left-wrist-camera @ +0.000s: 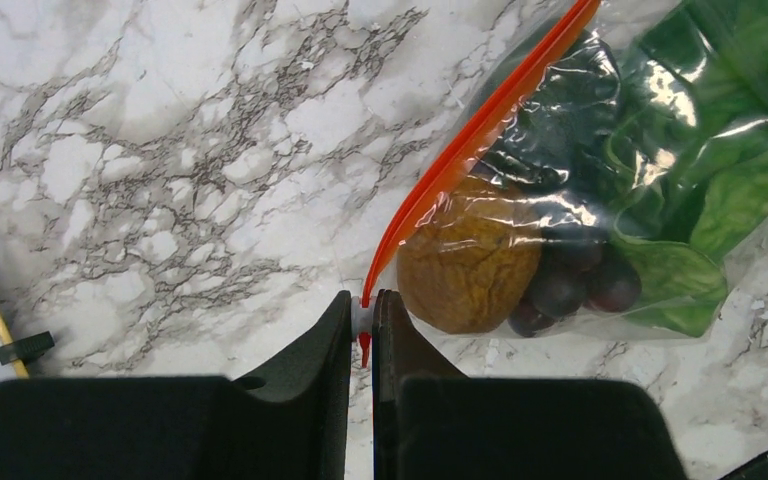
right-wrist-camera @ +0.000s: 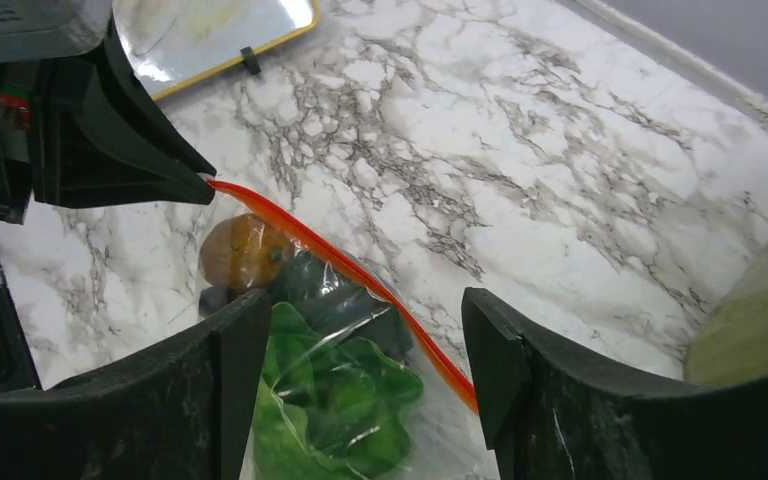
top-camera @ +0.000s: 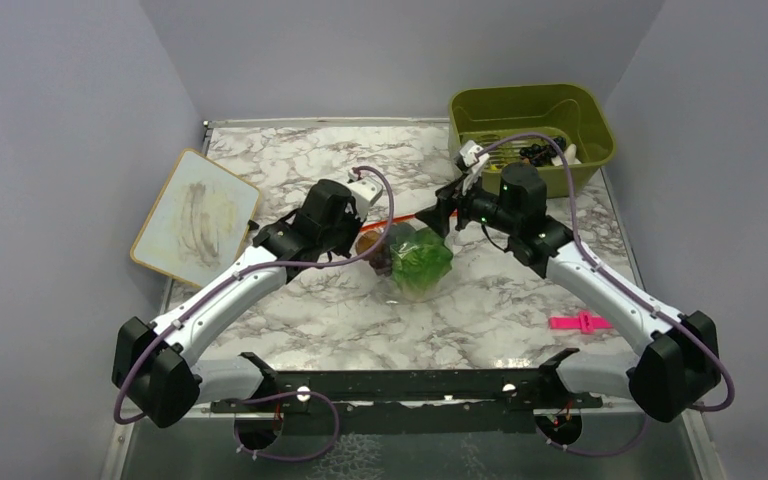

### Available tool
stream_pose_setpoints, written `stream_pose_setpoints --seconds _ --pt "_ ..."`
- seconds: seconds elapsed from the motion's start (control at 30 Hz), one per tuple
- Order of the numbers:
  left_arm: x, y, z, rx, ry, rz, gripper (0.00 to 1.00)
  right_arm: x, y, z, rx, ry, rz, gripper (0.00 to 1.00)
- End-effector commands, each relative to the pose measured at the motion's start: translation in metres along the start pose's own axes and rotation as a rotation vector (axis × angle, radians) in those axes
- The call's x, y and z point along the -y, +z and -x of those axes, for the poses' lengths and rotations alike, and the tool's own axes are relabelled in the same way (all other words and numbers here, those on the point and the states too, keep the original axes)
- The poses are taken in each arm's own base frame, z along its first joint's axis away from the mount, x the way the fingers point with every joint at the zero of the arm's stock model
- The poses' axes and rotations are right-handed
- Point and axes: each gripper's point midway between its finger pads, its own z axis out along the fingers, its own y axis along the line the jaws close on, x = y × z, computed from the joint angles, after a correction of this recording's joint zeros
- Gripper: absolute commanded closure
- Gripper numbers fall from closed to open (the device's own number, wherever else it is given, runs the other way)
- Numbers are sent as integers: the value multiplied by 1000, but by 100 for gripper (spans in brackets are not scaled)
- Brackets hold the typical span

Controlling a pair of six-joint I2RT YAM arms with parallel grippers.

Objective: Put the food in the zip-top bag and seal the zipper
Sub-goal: Place the zipper food storage bag at the center of the board, then reset both arms

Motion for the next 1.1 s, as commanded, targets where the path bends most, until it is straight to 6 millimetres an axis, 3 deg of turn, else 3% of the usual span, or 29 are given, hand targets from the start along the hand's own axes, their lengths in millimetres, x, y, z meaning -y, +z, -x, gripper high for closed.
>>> stream_pose_setpoints --seconds 0.0,0.17,0.23,0.37,0.53,0.6,0.63,0.67,0.9,1.07 --pt "-23 -1 19 62 -71 105 97 12 -23 31 48 10 -129 28" --pt "-37 -6 18 74 -117 153 87 8 -44 36 67 41 -173 19" --pt "-39 -12 23 97 -129 166 81 6 -51 37 81 76 -181 5" --pt "-46 -29 32 157 -167 204 49 5 -60 29 72 216 -232 0" --pt "-48 -54 43 249 -201 209 30 13 -74 22 58 305 -327 0" --pt "-46 -65 50 297 -214 190 17 17 -79 22 64 316 -365 0" --pt "-44 -70 53 317 -220 179 5 19 -82 23 67 322 -385 0" --pt "-43 -77 58 344 -237 168 1 21 -85 23 68 332 -405 0" --pt "-37 -112 76 472 -423 121 1 26 -102 24 48 360 -480 0" --pt "-34 -131 77 530 -456 93 1 23 -119 35 67 311 -492 0"
